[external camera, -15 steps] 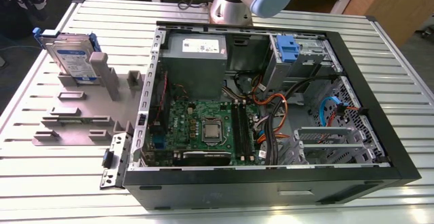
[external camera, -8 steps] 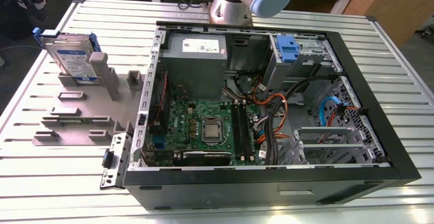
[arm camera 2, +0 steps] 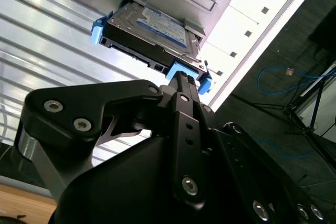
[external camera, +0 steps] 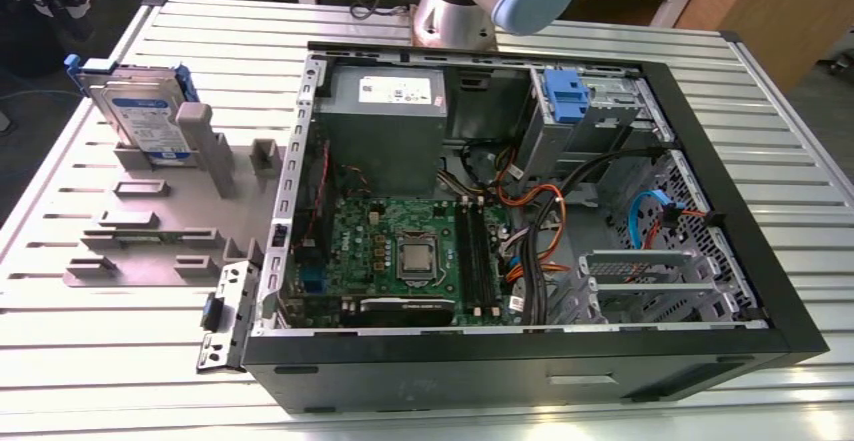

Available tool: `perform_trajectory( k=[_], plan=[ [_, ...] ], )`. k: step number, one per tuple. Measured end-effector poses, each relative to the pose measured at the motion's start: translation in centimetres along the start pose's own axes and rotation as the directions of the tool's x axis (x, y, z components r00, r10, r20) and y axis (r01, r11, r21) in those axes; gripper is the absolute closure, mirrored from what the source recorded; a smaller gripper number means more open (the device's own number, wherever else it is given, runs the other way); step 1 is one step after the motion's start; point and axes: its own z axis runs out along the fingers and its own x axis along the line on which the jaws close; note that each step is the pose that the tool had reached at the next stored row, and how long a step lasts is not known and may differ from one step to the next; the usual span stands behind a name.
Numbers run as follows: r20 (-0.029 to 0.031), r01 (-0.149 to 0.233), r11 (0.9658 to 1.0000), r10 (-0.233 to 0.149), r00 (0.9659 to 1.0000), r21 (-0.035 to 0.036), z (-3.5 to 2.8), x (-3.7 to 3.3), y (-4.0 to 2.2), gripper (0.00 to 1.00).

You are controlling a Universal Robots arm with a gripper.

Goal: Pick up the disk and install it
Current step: 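Pick up the disk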

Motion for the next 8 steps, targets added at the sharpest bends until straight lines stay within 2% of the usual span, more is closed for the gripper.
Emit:
perform_trajectory(
  k=[8],
  plan=[
    [-0.0017,0.039,0.9992,-0.039,0.9992,-0.0004,0.0,0.0,0.0,0.89]
  ],
)
